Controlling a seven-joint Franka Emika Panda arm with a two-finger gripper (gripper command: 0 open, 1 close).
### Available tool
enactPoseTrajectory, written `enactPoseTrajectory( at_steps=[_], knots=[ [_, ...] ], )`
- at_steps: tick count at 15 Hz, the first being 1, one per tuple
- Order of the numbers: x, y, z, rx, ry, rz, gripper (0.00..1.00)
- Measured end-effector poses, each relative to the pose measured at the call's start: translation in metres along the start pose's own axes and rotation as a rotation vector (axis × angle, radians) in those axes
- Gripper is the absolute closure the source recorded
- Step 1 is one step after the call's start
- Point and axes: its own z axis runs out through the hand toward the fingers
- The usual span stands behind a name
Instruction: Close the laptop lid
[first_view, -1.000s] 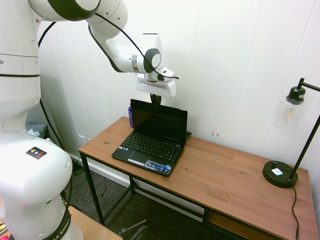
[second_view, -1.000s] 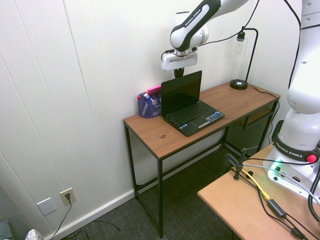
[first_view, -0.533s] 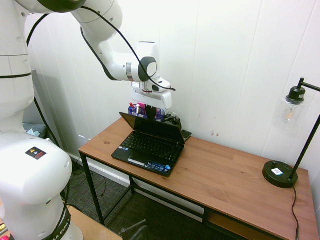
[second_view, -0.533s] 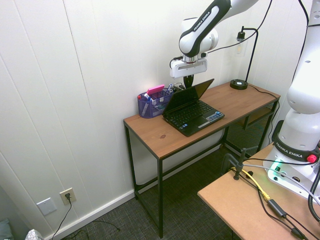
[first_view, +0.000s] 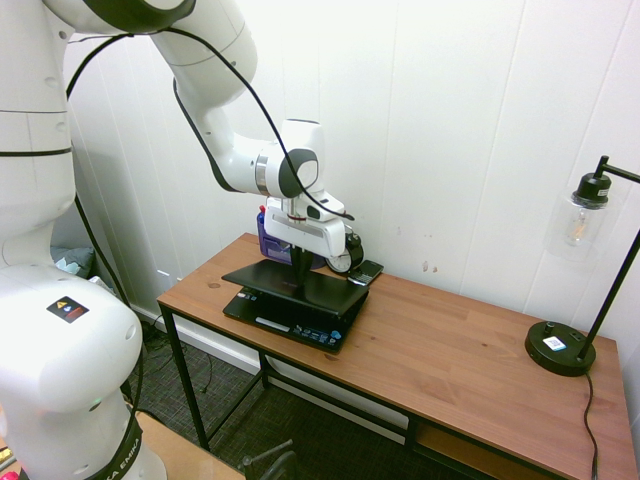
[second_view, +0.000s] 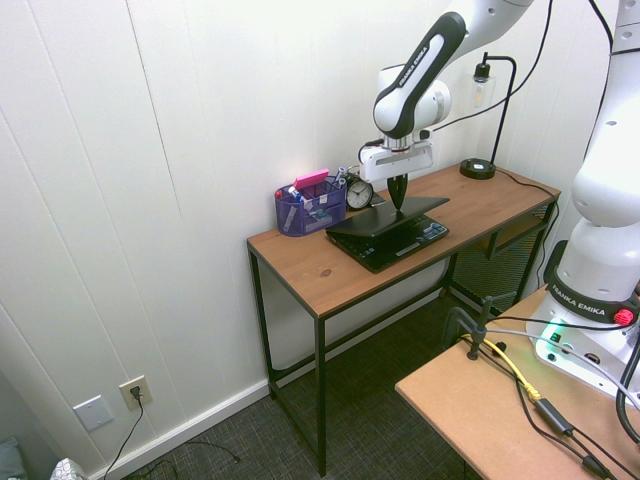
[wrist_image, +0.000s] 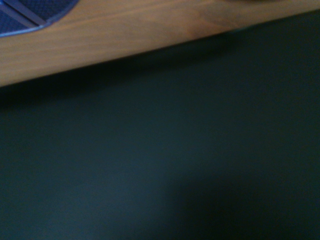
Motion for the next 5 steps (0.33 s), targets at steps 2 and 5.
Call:
enactPoseTrajectory(
  at_steps=[2, 5],
  knots=[
    [0.002, 0.002, 0.018, -0.012, -0.018, 0.005, 1.0],
    [0.003, 0.001, 0.028, -0.004, -0.023, 0.008, 1.0]
  ],
)
